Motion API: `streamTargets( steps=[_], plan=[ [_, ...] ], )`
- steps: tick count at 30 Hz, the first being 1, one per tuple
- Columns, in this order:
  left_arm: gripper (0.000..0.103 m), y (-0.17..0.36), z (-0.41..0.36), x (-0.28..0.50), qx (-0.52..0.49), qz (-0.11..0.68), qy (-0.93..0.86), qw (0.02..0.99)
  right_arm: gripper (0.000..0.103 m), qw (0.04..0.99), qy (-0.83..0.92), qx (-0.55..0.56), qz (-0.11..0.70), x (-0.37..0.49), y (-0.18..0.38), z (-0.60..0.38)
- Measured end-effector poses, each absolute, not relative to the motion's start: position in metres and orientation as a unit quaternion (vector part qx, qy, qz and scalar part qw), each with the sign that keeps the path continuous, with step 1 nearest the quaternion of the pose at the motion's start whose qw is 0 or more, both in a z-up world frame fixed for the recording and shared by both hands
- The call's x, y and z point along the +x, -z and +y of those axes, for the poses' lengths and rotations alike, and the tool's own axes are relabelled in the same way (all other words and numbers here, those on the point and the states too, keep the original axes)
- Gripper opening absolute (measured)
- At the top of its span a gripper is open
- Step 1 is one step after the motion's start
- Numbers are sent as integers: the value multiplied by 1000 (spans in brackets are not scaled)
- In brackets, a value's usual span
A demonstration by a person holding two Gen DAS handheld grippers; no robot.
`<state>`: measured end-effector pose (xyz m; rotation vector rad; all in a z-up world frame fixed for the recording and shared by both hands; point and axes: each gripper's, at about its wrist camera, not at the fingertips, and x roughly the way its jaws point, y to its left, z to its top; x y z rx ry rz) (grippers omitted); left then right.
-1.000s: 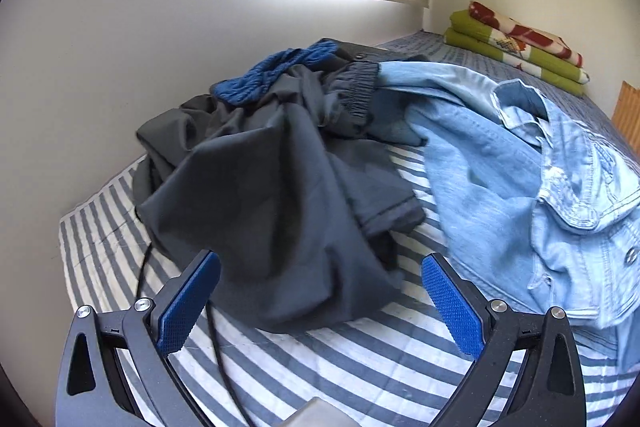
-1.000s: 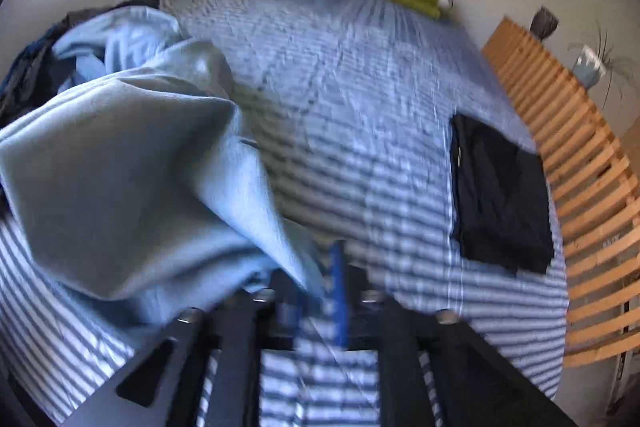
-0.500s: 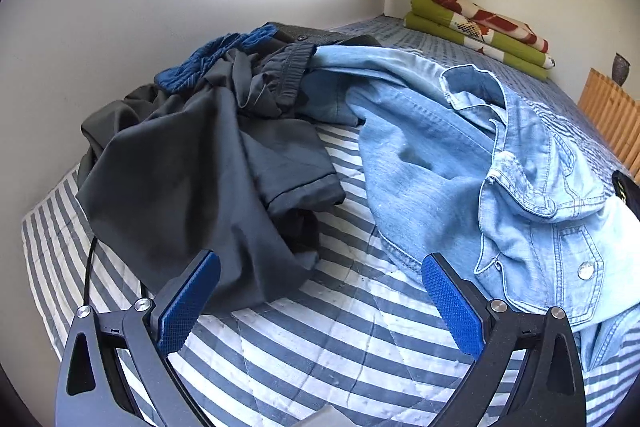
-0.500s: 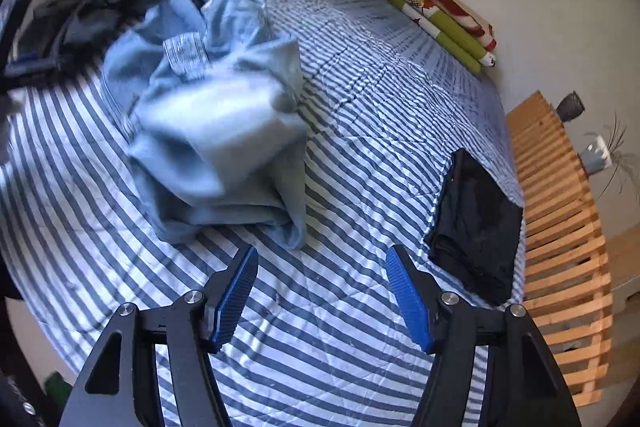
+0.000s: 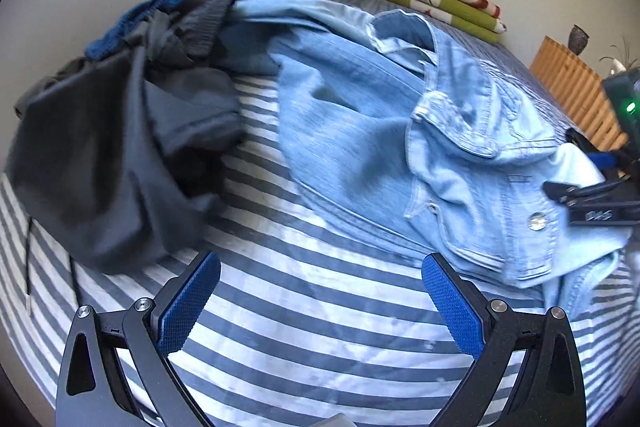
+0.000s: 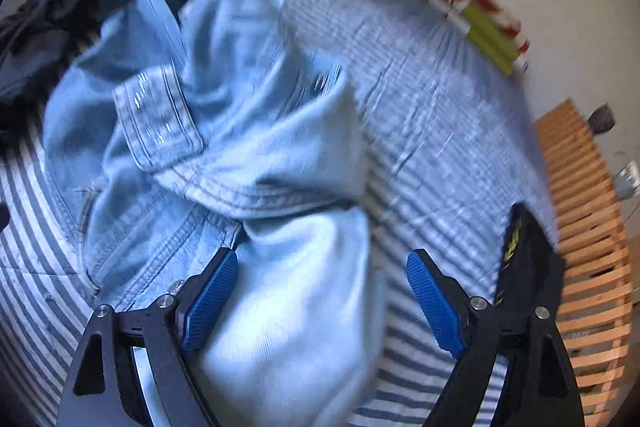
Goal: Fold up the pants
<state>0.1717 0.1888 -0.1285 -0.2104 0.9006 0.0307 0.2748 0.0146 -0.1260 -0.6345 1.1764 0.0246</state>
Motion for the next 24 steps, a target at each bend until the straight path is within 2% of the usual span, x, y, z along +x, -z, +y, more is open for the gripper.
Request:
streamTargets(
  steps=[2, 4, 5, 6, 7, 8, 9, 11, 15, 18, 24],
  plan=[
    [102, 129, 173, 176, -115, 441, 13, 890, 75, 783, -22, -267, 561, 268, 132, 3],
    [102, 132, 150, 184, -108, 454, 36, 884, 42, 785, -43, -219, 577, 261, 128, -8],
    [102, 134, 138, 190, -98, 461, 43, 881, 35, 788, -49, -195, 582, 256, 122, -15],
    [101, 138, 125, 196, -92, 470, 52, 877, 20, 792, -52, -184, 580, 254, 117, -17],
    [99, 143, 113, 202, -89, 481, 62, 870, 9, 797, -52, -178, 575, 251, 111, -19],
    [90, 148, 104, 207, -92, 492, 70, 863, 7, 801, -53, -169, 571, 247, 104, -23],
    [76, 152, 96, 211, -100, 502, 75, 856, 5, 806, -60, -150, 570, 244, 96, -28],
    [59, 156, 84, 216, -109, 508, 72, 851, 2, 812, -70, -125, 566, 238, 83, -36],
    [39, 144, 73, 211, -122, 483, 84, 863, 2, 833, -79, -97, 539, 223, 54, -41],
    [29, 124, 66, 200, -120, 457, 111, 874, 2, 852, -77, -85, 511, 211, 30, -45],
    [27, 79, 41, 168, -113, 436, 167, 877, 2, 872, -70, -91, 476, 172, -18, -69]
  ],
)
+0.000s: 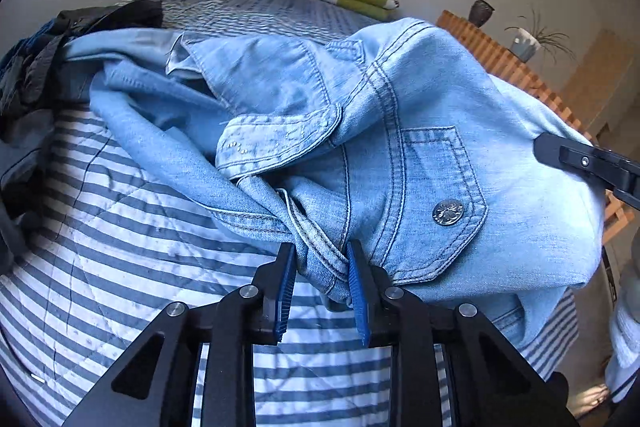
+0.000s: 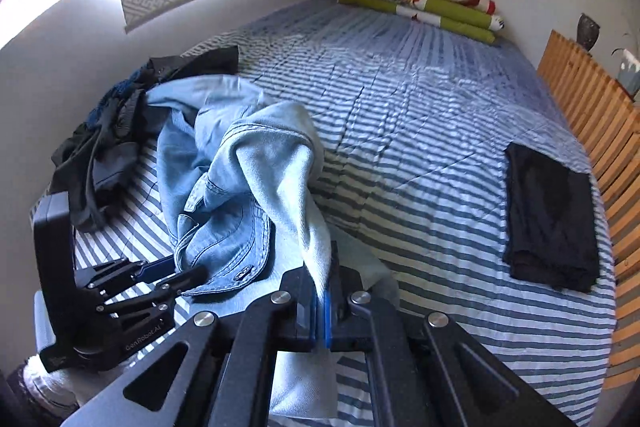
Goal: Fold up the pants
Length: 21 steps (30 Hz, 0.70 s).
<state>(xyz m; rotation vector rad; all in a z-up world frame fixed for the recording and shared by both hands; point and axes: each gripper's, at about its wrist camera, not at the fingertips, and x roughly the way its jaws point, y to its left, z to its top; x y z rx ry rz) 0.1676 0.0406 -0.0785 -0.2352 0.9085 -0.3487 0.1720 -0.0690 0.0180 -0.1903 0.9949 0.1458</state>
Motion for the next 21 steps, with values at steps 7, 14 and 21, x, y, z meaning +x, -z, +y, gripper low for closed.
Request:
streamTargets(
  steps=[7, 14, 21],
  plan=[
    [28, 63, -40, 75, -71, 433, 276, 855, 2, 873, -40, -65, 481, 101, -53, -137],
    [41, 75, -19, 49, -63, 467, 269, 840, 24, 836, 35, -117, 534, 71, -1, -176],
    [51, 54, 85, 91, -93, 426, 140, 889, 64, 866, -56, -105, 486, 98, -28, -115]
  ],
)
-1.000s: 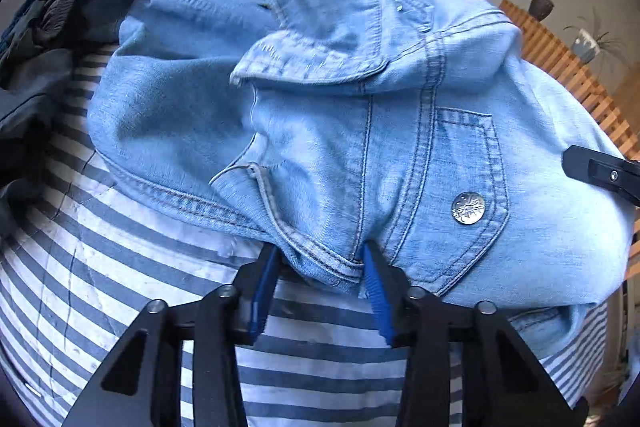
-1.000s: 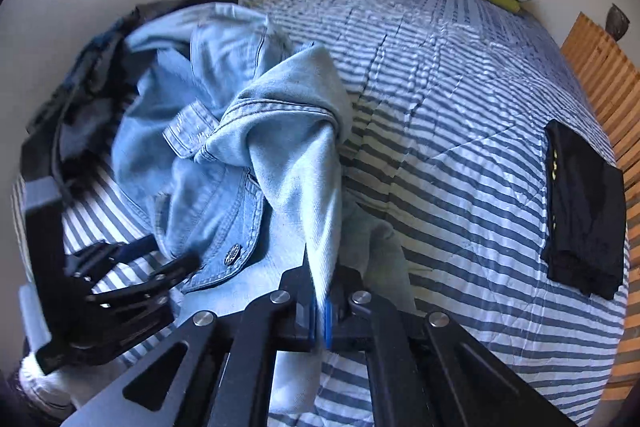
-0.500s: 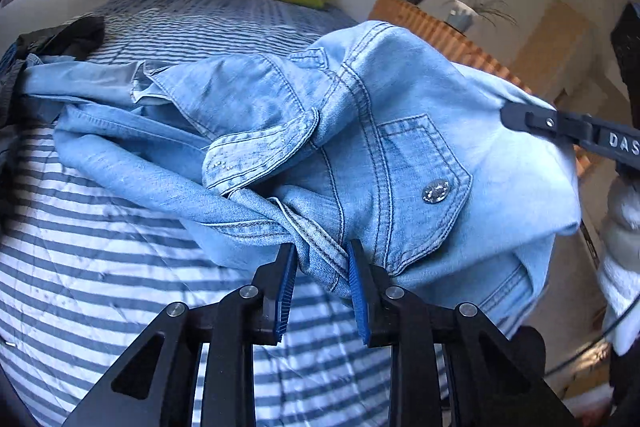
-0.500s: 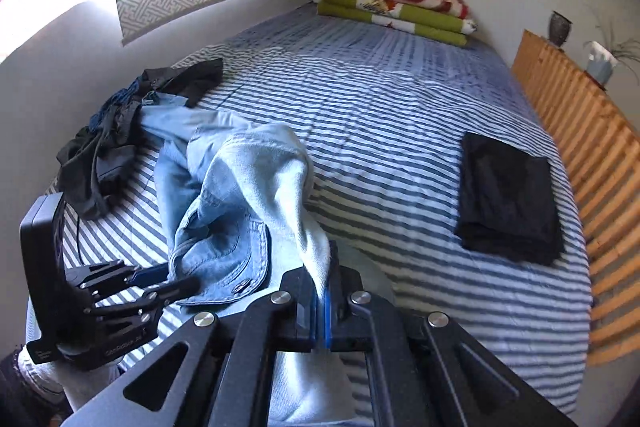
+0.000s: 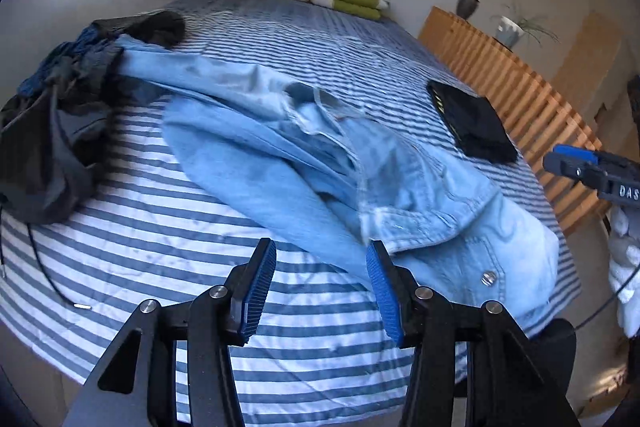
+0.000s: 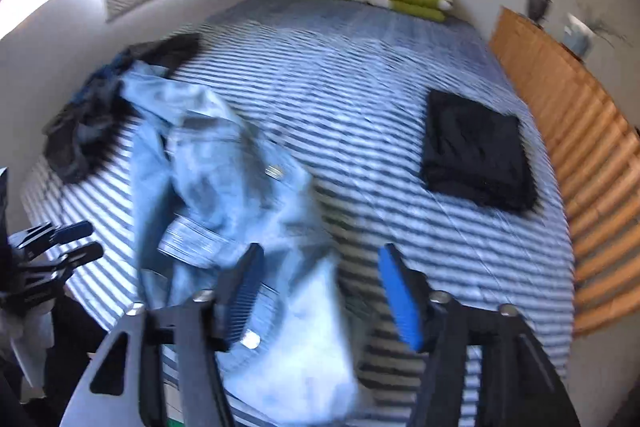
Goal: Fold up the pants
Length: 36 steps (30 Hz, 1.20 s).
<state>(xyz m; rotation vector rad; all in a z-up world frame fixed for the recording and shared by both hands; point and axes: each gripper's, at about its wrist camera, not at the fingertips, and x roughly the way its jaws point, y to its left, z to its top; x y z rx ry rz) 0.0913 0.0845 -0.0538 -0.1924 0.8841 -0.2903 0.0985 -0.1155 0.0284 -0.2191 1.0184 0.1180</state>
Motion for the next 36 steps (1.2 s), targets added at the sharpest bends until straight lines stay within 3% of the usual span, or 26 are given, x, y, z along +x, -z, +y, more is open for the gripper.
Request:
streamTargets(
  steps=[3, 13, 22, 24, 27, 36],
  plan=[
    [51, 51, 123, 98, -122, 415, 102, 896, 69, 856, -98, -133, 490, 123, 0, -58],
    [51, 59, 189, 102, -148, 415, 55, 896, 69, 808, -57, -238, 536, 198, 114, 41],
    [51, 75, 196, 126, -164, 434, 50, 884, 66, 800, -52, -241, 546, 206, 113, 22],
    [51, 75, 192, 130, -160, 435, 50, 884, 56, 805, -60, -217, 550, 207, 107, 9],
    [51, 72, 185, 132, -152, 437, 50, 885, 18, 810, -61, -189, 551, 206, 95, -9],
    [51, 60, 160, 142, -117, 439, 60, 889, 9, 841, 0, -142, 522, 180, 38, -99]
  ],
)
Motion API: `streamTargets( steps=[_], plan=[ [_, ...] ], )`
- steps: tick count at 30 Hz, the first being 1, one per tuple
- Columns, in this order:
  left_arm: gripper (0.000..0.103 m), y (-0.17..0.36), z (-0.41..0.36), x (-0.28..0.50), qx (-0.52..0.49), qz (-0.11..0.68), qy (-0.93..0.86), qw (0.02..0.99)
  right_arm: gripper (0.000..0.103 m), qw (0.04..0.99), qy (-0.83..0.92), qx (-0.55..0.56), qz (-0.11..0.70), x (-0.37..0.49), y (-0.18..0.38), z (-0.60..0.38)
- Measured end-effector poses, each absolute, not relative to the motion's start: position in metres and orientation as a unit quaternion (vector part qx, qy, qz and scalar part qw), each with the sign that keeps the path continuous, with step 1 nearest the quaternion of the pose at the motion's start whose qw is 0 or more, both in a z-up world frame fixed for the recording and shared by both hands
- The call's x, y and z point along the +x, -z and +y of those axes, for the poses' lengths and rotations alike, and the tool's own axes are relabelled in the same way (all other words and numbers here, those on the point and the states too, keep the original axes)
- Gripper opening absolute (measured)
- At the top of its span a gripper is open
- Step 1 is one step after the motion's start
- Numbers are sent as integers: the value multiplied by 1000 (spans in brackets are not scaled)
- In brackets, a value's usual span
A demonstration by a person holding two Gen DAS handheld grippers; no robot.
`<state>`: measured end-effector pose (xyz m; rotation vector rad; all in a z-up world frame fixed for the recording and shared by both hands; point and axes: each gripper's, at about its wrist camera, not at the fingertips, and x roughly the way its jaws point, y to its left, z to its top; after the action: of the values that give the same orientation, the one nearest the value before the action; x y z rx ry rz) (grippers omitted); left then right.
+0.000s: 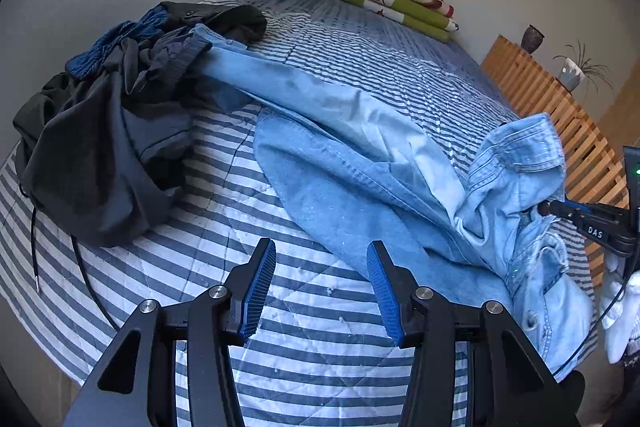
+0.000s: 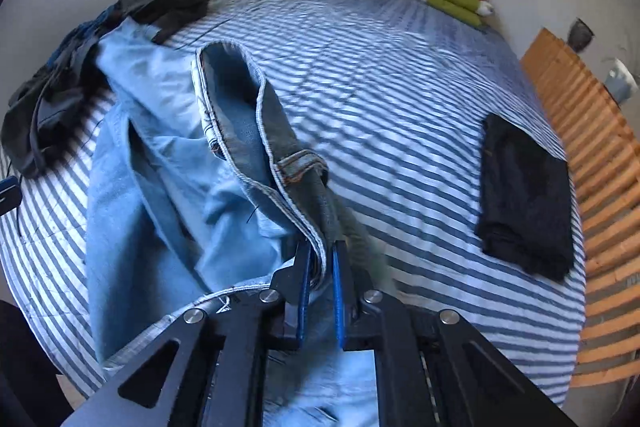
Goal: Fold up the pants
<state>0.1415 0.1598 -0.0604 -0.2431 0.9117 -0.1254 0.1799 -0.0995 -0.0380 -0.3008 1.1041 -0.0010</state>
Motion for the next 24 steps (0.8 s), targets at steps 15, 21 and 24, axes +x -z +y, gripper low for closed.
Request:
streamTargets(
  steps=[15, 21, 24],
  plan=[
    [51, 67, 79, 169, -66, 459, 103, 880, 2, 838, 220, -137, 480, 148, -4, -282],
    [51, 74, 60, 188, -49, 473, 105, 873, 0, 827, 230, -115, 500, 156, -10, -346],
    [54, 83, 51, 197, -42, 487, 112, 865, 20, 830, 205, -131, 501, 145, -10, -338]
  ],
)
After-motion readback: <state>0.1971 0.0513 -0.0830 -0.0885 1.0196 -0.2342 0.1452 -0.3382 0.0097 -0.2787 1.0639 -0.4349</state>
